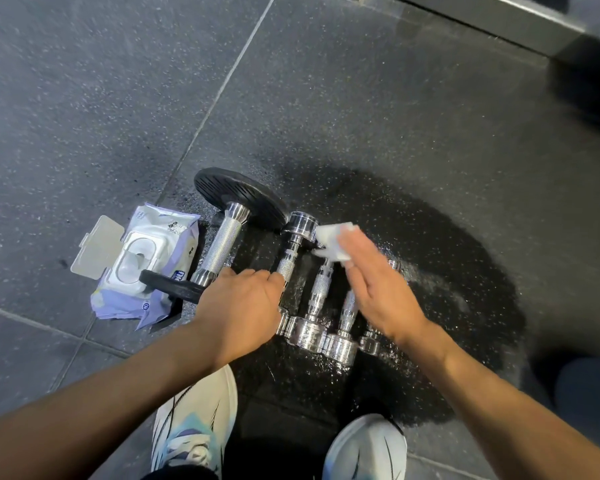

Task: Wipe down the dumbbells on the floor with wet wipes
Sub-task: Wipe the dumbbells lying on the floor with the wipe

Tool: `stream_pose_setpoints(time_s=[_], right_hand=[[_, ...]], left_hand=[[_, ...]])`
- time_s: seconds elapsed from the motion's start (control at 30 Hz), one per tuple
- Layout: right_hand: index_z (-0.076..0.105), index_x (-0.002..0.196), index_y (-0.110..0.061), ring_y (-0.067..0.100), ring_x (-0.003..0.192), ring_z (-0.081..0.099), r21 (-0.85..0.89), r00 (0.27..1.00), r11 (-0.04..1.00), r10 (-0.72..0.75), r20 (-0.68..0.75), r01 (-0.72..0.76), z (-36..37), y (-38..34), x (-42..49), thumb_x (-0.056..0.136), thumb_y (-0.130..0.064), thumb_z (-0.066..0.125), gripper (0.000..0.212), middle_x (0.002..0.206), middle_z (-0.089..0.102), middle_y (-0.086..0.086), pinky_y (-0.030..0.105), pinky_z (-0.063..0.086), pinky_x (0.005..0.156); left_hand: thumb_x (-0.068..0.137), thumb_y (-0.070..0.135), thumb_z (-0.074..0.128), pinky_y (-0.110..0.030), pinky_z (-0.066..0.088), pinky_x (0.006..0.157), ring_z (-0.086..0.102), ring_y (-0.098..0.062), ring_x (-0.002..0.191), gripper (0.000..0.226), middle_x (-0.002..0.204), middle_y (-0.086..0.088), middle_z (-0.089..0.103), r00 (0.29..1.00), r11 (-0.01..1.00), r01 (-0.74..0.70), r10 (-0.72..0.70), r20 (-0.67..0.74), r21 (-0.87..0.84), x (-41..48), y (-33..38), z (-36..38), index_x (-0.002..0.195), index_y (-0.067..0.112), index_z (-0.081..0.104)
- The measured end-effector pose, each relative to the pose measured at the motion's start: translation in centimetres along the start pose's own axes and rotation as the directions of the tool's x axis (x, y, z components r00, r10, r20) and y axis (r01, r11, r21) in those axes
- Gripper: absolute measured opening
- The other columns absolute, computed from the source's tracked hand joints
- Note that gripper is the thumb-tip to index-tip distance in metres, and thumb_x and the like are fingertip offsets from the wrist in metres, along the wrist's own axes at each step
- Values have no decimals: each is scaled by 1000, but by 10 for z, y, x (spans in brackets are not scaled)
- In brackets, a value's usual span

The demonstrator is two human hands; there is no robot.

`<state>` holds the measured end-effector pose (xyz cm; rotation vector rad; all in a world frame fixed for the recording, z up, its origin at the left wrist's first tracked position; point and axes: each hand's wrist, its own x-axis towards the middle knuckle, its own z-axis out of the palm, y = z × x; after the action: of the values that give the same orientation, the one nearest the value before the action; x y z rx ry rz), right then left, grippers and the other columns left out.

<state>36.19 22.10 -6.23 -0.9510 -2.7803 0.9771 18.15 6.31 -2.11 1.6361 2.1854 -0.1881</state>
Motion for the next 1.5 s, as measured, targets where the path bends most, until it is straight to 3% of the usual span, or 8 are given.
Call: stream_pose_setpoints(time_s=[0.13,0.27,0.4,0.7,0.93,1.07,1.23,1.5], right_hand=[[21,161,-36,-2,154,-9,-18,995,997,74,67,-73,-1,5,20,112,-40,26,49,170,0,-18,24,1,125],[23,161,-35,3,155,-11,-122,987,990,-46,157,65,20,3,1,112,-44,24,49,169,2,-16,42,7,128],[23,161,-32,2,154,-13,-170,936,968,-121,331,185,35,6,-25,112,-42,22,50,169,7,-12,39,4,129],[51,150,-29,-9,146,28,199,940,980,-94,327,29,32,-15,-59,103,-36,29,52,161,33,-21,20,25,121],[60,138,-15,26,131,52,-98,994,990,-101,30,103,33,11,-18,104,-16,50,36,150,46,9,37,44,112],[62,133,-17,21,118,50,-266,996,962,-80,-39,67,35,14,-7,106,-26,51,30,132,53,4,38,53,95],[54,140,-19,19,116,52,-315,999,948,-54,3,52,51,8,-20,105,-24,52,35,130,56,2,35,58,89],[38,152,-10,28,136,39,-486,980,862,-59,190,146,45,-3,-5,109,-35,22,52,158,41,9,44,33,119]], left_hand=[[94,5,39,-34,40,84,63,-21,92,26,107,0,67,999,999,44,-44,-7,21,1,3,0,112,20,50],[94,4,38,-33,31,75,62,-22,92,26,108,-2,66,999,999,45,-45,-16,-6,2,3,0,113,18,49],[97,10,39,-32,30,73,62,-23,96,23,110,-3,65,1000,1000,2,-3,-25,-23,1,2,-1,115,18,52],[102,25,40,-33,40,80,61,-21,100,23,110,-1,66,998,999,-51,52,-24,13,4,-2,6,114,19,58],[99,13,39,-34,42,85,59,-23,102,28,113,-3,64,999,999,-42,42,-2,13,4,-2,8,120,15,57],[96,5,37,-35,39,81,57,-25,103,32,115,-7,62,996,990,-84,79,48,114,5,0,8,123,10,55],[93,4,40,-35,41,86,58,-23,102,32,114,-4,64,998,991,-51,47,39,121,4,1,11,119,14,56],[95,7,39,-37,42,92,58,-24,103,32,114,-4,64,998,987,-65,61,31,150,4,0,11,121,14,56]])
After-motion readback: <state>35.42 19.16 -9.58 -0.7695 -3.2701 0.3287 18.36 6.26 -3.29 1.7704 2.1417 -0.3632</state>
